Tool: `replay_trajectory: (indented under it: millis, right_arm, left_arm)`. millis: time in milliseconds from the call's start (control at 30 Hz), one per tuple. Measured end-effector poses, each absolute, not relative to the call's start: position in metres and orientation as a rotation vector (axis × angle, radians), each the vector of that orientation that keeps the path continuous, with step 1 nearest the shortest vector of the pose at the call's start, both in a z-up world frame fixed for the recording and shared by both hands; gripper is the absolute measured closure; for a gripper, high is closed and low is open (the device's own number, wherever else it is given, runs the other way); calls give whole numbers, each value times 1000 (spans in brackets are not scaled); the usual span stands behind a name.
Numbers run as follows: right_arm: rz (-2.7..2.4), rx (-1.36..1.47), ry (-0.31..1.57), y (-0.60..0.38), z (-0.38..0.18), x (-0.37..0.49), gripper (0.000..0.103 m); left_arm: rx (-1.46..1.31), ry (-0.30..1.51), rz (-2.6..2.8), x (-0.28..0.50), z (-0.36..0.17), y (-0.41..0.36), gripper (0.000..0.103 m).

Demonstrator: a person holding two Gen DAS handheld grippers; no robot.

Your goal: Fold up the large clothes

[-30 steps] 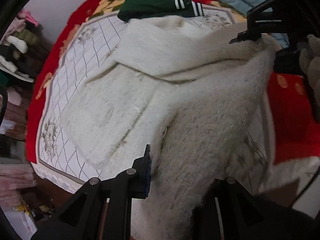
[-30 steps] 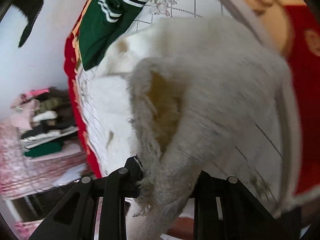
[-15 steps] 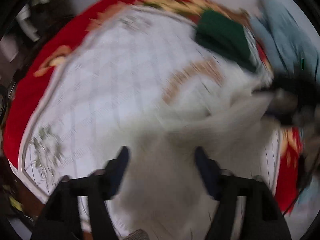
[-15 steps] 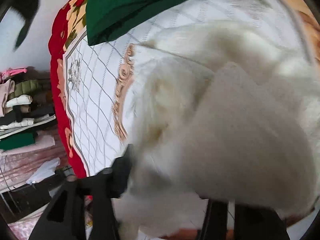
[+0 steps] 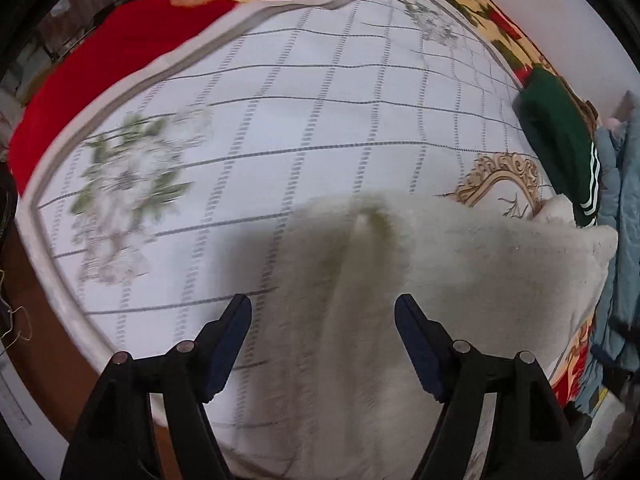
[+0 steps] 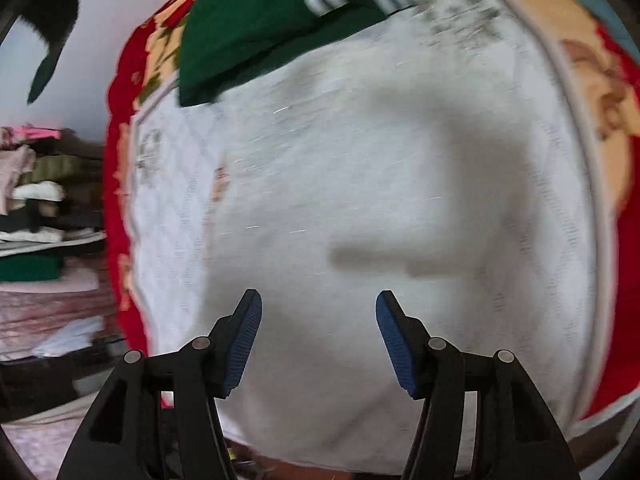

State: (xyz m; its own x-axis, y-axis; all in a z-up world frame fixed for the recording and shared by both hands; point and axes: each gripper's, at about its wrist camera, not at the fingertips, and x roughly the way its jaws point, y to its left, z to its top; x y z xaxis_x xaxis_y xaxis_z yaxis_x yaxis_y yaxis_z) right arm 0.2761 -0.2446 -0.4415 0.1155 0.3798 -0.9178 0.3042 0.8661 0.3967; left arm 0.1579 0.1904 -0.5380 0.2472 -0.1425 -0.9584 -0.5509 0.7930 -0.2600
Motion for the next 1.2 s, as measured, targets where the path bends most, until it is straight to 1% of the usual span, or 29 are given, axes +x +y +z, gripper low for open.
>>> replay_trajectory:
  millis: [33, 100, 167, 200, 233, 267, 400, 500, 633, 733, 800, 833, 867, 900, 933, 1000, 1133, 1200]
  right_arm:
    - [57, 559, 1475, -250, -440, 278, 41]
    - [54, 512, 1471, -258, -440, 288, 34]
    - [63, 470, 1463, -262, -445, 305, 34]
    - [73, 430, 1448, -264, -443, 317, 34]
    - [76, 395, 1436, -261, -442, 329, 34]
    - [81, 375, 1428, -258, -445, 340, 34]
    - [136, 214, 1398, -250, -437, 377, 34]
    - [219, 82, 1401, -236, -434, 400, 34]
    - [323, -44, 1395, -212, -430, 410, 34]
    - [398, -134, 1428, -189, -442, 414, 34]
    - [455, -204, 1492, -174, -459, 419, 34]
    - [477, -225, 1505, -168, -466, 420, 36]
    - [514, -232, 1499, -163, -471, 422, 63]
    - [535, -227, 1505, -158, -474, 422, 103]
    - [547, -232, 1525, -153, -479, 425, 103]
    - [569, -295, 1484, -138, -475, 428, 103]
    - [587, -244, 1403, -121, -447, 439, 103]
    - [607, -221, 1414, -113, -444, 447, 103]
  left_arm:
    - [-631, 1314, 284, 167, -540, 183, 31]
    - [-609, 1326, 254, 190, -549, 168, 31]
    - [-564, 1333, 242, 210, -557, 153, 33]
    - [-530, 1331, 248, 217, -560, 148, 42]
    - [-490, 1324, 258, 221, -564, 142, 88]
    - [-466, 1331, 272, 224, -567, 138, 98]
    - [-484, 1240, 332, 210, -554, 143, 99]
    - [-543, 1165, 375, 185, -527, 151, 99]
    - [-581, 1136, 420, 155, -503, 157, 99]
    - [-593, 1158, 447, 148, -509, 158, 99]
    - [-619, 1182, 465, 151, -524, 160, 99]
    - [-629, 1185, 473, 153, -529, 160, 99]
    - [-633, 1188, 479, 155, -535, 161, 99]
    - [-629, 1192, 483, 157, -539, 162, 99]
    - [-629, 1191, 489, 158, -542, 163, 99]
    - [-623, 1190, 494, 159, -546, 164, 99]
    - [-657, 1205, 511, 157, -556, 173, 99]
    - [-677, 1219, 520, 158, -564, 178, 99]
